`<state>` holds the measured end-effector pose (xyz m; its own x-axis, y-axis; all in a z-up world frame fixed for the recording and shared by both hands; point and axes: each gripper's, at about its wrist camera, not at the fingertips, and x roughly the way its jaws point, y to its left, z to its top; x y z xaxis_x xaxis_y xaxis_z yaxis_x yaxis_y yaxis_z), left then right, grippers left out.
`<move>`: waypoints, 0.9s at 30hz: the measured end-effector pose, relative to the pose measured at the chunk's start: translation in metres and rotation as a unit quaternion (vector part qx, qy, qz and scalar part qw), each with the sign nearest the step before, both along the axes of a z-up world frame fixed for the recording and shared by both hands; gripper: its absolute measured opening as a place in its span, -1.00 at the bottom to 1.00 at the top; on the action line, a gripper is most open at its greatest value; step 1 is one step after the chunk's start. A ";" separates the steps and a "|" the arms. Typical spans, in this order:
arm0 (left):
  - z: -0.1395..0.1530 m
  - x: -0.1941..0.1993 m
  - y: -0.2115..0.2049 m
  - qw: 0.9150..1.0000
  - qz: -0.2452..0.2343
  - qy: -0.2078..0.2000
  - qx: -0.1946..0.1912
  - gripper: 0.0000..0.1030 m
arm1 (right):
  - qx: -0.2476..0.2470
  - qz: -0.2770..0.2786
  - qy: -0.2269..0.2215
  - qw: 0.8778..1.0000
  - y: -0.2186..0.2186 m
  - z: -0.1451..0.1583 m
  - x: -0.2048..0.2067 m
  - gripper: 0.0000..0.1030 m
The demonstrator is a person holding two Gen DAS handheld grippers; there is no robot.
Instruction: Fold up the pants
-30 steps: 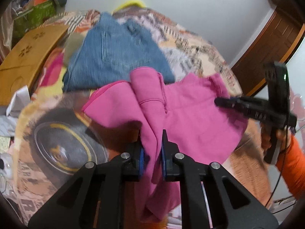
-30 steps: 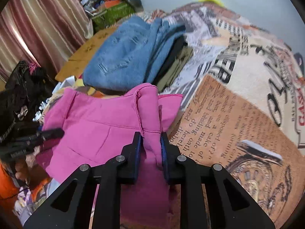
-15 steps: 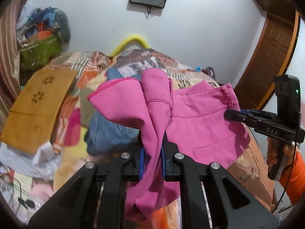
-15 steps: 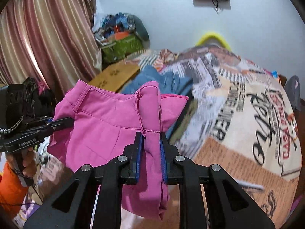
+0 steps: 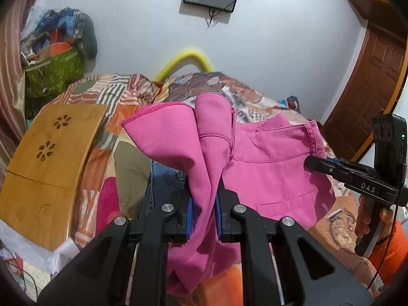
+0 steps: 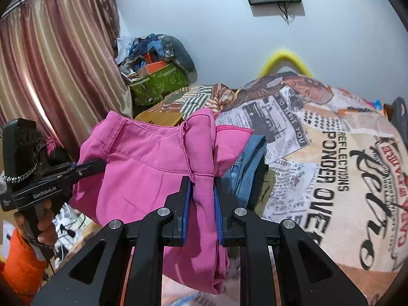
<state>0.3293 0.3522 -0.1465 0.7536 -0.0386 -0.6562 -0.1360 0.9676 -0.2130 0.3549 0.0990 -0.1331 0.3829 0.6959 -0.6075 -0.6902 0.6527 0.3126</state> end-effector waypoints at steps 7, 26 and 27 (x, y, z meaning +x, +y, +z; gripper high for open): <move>-0.075 0.035 0.018 0.997 0.026 0.078 0.014 -0.53 | -0.053 0.004 0.045 0.998 0.027 -0.058 0.029 -0.67; -0.018 -0.030 0.005 0.996 0.071 0.052 0.025 0.20 | -0.102 -0.018 -0.022 0.994 0.018 -0.028 -0.004 -0.33; -0.004 -0.040 -0.004 0.997 0.066 0.039 0.032 0.20 | -0.099 -0.019 -0.029 0.994 0.018 -0.023 -0.008 -0.33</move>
